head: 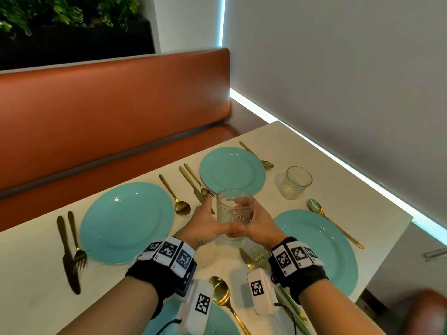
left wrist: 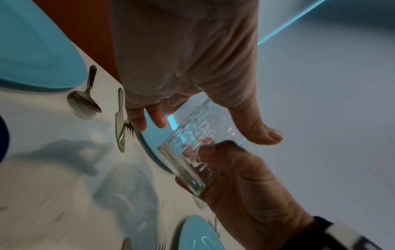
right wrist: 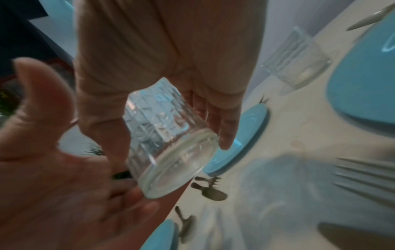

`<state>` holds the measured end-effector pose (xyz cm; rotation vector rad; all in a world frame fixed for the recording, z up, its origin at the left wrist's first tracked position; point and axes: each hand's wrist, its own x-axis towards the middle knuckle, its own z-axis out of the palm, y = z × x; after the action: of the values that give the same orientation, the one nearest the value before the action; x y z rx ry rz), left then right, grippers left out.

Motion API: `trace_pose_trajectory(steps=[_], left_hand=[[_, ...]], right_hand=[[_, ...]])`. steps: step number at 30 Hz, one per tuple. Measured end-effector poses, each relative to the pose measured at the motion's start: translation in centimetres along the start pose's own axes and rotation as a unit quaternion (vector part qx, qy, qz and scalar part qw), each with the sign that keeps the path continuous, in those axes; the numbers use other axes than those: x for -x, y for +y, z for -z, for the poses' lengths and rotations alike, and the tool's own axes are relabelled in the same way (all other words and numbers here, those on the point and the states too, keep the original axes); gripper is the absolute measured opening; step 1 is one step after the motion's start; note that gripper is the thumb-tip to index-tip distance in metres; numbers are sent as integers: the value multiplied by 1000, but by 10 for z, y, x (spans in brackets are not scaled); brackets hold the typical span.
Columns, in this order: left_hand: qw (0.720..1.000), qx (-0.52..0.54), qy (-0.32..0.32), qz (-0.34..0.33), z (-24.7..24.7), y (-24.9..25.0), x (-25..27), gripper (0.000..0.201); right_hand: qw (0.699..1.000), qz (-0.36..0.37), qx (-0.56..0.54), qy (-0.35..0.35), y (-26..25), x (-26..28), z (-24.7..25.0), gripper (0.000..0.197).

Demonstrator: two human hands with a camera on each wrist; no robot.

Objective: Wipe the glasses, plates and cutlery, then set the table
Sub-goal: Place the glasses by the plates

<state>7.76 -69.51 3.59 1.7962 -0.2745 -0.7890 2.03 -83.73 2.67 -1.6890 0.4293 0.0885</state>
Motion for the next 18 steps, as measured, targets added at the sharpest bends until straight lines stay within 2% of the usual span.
trace_pose_trajectory(steps=[1, 2, 5, 7, 11, 18], left_hand=[[999, -35, 17, 7, 0, 0, 1, 115], [998, -43, 32, 19, 0, 0, 2, 119], [995, -23, 84, 45, 4, -1, 4, 94], [993, -30, 106, 46, 8, -2, 3, 82], [989, -40, 139, 38, 13, -1, -3, 69], [987, -39, 151, 34, 13, -1, 0, 65]], right_hand=[[1000, -9, 5, 29, 5, -3, 3, 70], [997, -19, 22, 65, 9, -6, 6, 70], [980, -52, 109, 160, 23, -22, 20, 78], [969, -69, 138, 193, 27, -29, 30, 80], [959, -80, 160, 220, 32, -36, 41, 82], [948, -84, 184, 245, 46, -38, 40, 82]])
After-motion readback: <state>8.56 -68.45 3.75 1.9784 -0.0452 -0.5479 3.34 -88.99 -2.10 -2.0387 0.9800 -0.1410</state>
